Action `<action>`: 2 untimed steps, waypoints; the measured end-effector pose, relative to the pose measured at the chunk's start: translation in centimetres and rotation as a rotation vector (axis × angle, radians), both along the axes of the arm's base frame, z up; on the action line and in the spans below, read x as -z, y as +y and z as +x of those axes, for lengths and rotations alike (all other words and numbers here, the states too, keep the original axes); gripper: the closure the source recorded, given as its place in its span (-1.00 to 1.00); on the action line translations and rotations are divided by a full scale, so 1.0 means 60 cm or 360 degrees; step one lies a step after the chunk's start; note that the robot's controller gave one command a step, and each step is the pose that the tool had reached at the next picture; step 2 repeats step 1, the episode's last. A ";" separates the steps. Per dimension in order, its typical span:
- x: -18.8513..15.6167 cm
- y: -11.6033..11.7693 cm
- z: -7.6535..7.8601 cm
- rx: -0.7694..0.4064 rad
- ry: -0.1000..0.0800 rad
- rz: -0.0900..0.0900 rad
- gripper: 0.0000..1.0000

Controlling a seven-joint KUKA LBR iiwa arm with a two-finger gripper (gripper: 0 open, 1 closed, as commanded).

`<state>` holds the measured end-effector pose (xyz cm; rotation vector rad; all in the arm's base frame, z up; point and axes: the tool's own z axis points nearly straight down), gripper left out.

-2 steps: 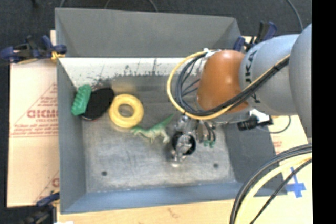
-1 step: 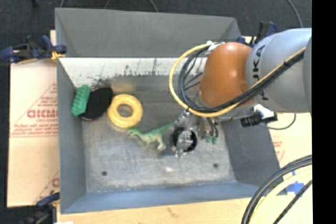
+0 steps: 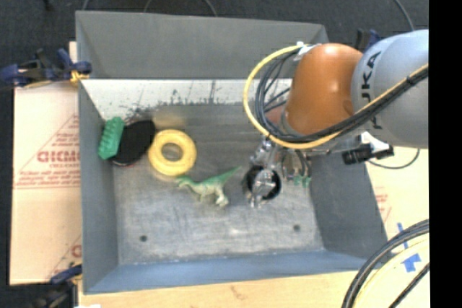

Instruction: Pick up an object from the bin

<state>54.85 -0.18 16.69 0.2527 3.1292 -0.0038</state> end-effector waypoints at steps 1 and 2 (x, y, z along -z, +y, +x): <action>-0.056 0.012 -0.007 -0.0018 0.0001 0.0004 1.00; -0.056 0.012 -0.007 -0.0018 0.0001 0.0004 1.00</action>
Offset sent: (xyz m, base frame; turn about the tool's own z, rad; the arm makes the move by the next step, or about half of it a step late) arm -0.0004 0.0015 0.0499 -0.0067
